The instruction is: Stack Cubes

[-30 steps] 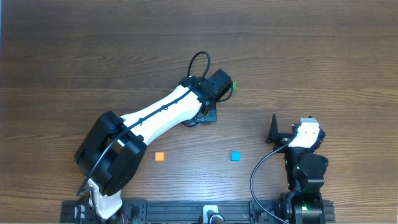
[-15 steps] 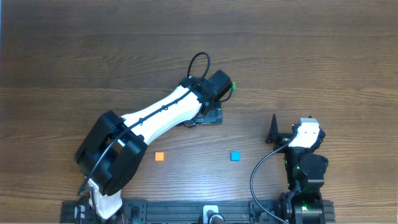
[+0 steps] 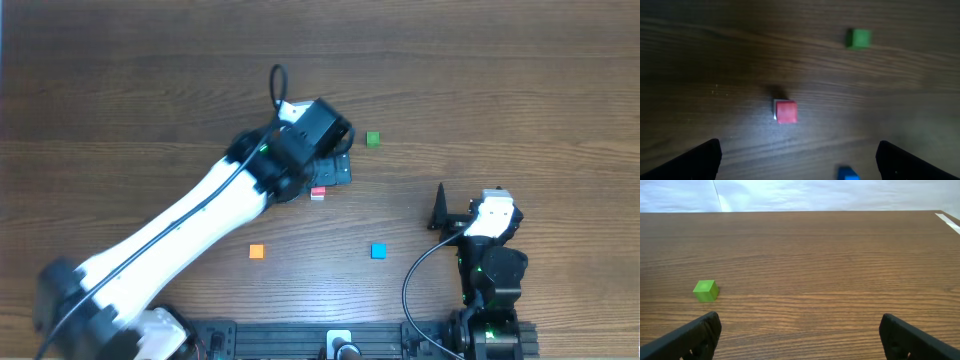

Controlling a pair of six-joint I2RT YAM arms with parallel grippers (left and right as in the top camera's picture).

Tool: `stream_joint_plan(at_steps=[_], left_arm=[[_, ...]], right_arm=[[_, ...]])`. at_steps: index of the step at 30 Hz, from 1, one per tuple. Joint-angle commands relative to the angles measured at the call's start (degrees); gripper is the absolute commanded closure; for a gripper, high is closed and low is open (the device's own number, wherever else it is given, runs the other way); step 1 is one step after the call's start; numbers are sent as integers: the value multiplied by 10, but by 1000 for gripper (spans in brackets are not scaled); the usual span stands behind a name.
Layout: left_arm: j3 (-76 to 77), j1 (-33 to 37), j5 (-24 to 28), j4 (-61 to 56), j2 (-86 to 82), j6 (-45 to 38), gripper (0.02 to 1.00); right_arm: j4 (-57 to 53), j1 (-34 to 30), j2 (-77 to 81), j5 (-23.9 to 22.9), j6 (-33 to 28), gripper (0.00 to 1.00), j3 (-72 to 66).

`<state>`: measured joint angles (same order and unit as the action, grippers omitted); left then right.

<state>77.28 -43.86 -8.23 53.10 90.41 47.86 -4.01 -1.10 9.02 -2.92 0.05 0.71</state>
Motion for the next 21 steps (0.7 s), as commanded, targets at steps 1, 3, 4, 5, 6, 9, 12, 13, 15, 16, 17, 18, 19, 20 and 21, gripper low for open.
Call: stream_joint_plan(at_steps=[1,3,4,5,6,9,12,13,15,16,17,18,19,20,21], left_arm=[[-112,-5,-14,-2,-103,39,20],[-170,-5,-12,-9,-140,54,20],[-231,-3,-5,-32,-174,53,20],[-261,2,-1,-44,-190,53,20],[-289,7,5,-56,-203,53,20],[-353,25,16,-74,-226,51,20],[-391,40,17,-75,-230,49,20],[-401,42,17,-76,-229,49,18],[-414,42,18,-88,-224,37,20],[-419,42,20,-99,-221,32,20],[-424,42,22,-110,-217,31,23],[-427,42,26,-122,-212,25,20],[-429,42,31,-130,-206,18,20],[-429,41,33,-134,-199,19,23],[-429,38,32,-137,-186,18,20]], right_arm=[[0,-3,-1,-1,1,9,-4],[0,-3,-1,-1,1,7,-4],[0,-3,-1,-1,1,9,-4],[0,-3,-1,-1,1,7,-4],[0,-3,-1,-1,0,7,-4],[0,-3,-1,-1,1,9,-4],[0,-3,-1,-1,1,9,-4],[0,-3,-1,-1,1,7,-4],[0,-3,-1,-1,1,7,-4],[0,-3,-1,-1,1,7,-4],[0,-3,-1,-1,1,9,-4],[0,-3,-1,-1,1,9,-4],[0,-3,-1,-1,1,7,-4],[0,-3,-1,-1,1,7,-4],[0,-3,-1,-1,1,7,-4]])
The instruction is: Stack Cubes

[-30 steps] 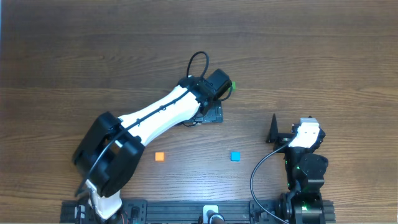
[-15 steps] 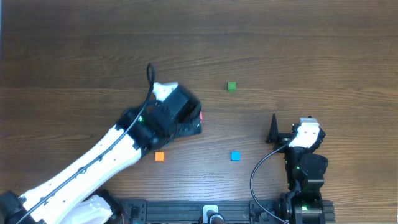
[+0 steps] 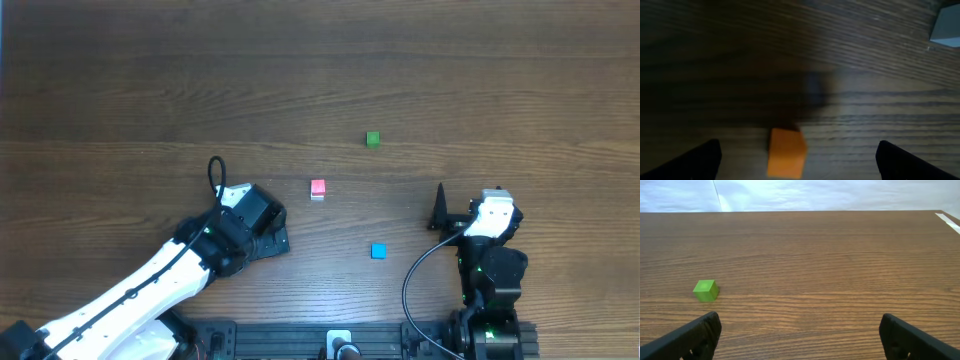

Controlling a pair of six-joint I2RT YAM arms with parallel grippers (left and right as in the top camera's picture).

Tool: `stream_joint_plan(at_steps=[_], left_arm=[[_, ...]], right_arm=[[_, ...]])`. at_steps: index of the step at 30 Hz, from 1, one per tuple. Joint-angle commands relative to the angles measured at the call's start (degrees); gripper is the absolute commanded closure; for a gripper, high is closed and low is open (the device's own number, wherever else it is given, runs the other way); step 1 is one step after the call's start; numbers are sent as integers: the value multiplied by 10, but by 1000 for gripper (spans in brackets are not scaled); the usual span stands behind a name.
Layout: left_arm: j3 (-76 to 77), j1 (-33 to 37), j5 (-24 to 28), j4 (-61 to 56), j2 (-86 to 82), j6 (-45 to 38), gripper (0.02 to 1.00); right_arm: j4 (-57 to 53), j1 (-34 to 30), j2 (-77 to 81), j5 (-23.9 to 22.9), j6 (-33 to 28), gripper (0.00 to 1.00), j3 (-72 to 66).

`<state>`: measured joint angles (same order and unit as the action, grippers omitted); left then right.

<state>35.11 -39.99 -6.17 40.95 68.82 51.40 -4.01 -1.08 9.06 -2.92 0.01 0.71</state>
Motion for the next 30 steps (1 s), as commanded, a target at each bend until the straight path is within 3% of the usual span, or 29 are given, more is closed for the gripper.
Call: stream_joint_plan(at_steps=[1,16,21,30], left_arm=[[-7,-3,12,-16,37,-17,20],[-7,-24,14,-17,86,-51,20],[-7,-24,16,-50,105,-109,20],[-7,-21,-4,-47,107,-112,20]], right_arm=[[0,-3,-1,-1,1,9,-4],[0,-3,-1,-1,1,7,-4],[0,-3,-1,-1,1,7,-4],[0,-3,-1,-1,1,9,-4]])
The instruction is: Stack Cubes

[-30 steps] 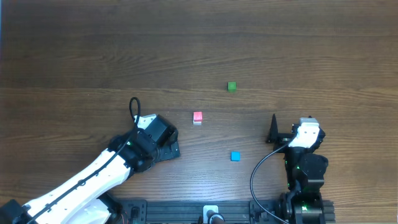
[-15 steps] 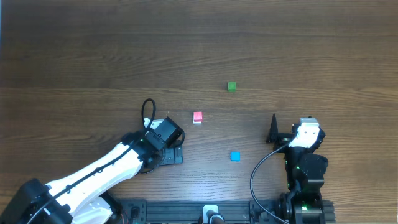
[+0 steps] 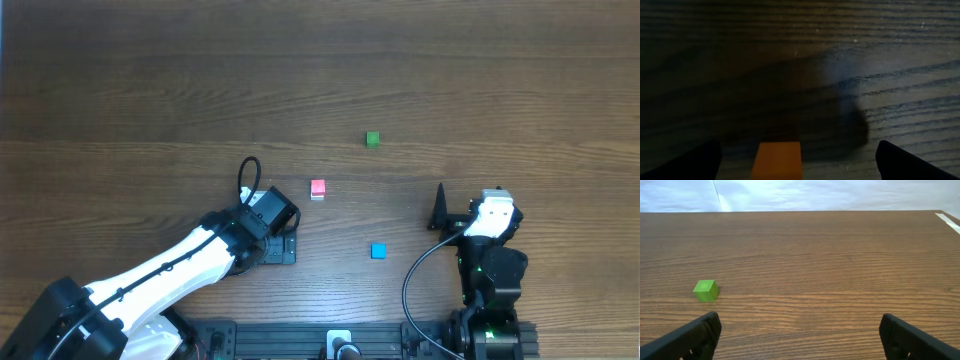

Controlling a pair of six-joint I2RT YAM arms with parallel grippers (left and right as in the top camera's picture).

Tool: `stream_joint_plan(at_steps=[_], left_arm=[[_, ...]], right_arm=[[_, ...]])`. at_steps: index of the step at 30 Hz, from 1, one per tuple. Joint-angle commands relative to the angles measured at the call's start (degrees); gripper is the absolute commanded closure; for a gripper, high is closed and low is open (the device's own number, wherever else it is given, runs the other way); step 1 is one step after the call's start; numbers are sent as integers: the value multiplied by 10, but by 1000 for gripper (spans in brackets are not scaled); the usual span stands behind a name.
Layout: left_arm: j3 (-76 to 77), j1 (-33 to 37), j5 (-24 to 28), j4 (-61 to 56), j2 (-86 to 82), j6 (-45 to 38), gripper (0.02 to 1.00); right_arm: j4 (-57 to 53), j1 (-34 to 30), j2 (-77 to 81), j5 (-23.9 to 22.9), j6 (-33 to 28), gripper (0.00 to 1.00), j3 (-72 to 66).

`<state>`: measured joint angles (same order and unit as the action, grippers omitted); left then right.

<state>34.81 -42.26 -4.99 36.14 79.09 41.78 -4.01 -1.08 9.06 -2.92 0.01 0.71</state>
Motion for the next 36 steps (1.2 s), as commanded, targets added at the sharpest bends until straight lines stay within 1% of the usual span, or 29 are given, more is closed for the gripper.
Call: stream_joint_plan(at_steps=[1,3,6,11,25,27,28,29,32,36], left_arm=[[-4,2,-16,1,4,-22,23],[-4,2,-18,3,4,-24,42],[-4,2,-20,5,4,-24,106],[-4,2,-16,5,4,-24,165],[-4,2,22,17,4,-20,176],[-4,4,26,18,4,-19,194],[-4,7,26,19,4,-19,231],[-4,9,27,19,4,-19,297],[-5,17,32,20,4,-19,426],[-5,17,33,20,4,-19,498]], right_arm=[[0,-3,-1,-1,1,7,-4],[0,-3,-1,-1,1,7,-4],[0,-3,-1,-1,1,7,-4],[0,-3,-1,-1,1,9,-4],[0,-3,-1,-1,1,7,-4],[0,-3,-1,-1,1,9,-4],[0,-3,-1,-1,1,9,-4],[0,-3,-1,-1,1,7,-4],[0,-3,-1,-1,1,7,-4],[0,-3,-1,-1,1,7,-4]])
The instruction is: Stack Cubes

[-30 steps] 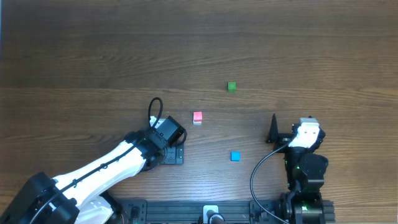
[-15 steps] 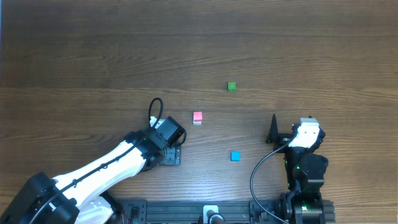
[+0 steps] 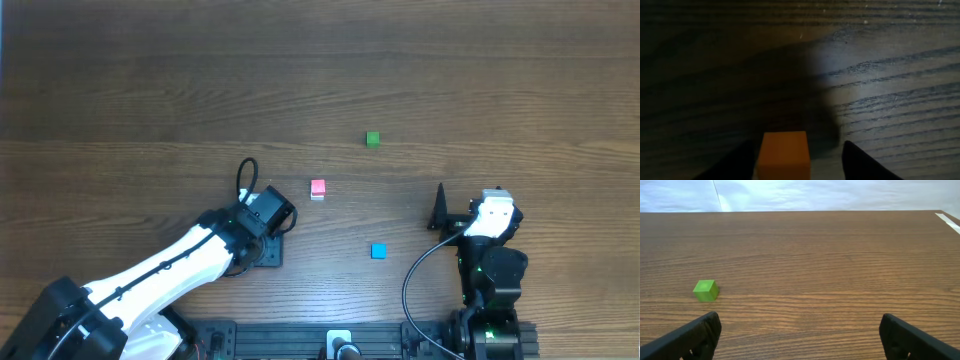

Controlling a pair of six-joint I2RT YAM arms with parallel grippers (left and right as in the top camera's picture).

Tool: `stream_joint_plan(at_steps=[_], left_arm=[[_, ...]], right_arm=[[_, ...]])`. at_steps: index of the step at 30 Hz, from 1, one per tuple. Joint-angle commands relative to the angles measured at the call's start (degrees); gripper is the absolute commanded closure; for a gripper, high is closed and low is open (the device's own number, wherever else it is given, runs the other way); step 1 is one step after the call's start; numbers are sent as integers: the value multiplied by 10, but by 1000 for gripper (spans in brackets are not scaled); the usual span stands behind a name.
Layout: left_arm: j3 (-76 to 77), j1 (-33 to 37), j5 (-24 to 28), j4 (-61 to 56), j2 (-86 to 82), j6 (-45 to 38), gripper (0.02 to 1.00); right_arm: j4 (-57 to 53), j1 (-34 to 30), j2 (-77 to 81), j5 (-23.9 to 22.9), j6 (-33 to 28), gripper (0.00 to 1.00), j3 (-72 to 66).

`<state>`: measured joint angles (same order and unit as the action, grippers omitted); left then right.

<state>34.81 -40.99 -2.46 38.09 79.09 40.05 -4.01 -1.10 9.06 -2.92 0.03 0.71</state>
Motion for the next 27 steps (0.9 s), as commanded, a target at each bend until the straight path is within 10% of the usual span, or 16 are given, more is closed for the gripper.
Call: stream_joint_plan(at_steps=[1,27], left_arm=[[-5,4,7,1,4,-2,520],[67,4,0,10,14,31,978]], right_arm=[[0,-3,-1,-1,1,9,-4],[0,-3,-1,-1,1,9,-4]])
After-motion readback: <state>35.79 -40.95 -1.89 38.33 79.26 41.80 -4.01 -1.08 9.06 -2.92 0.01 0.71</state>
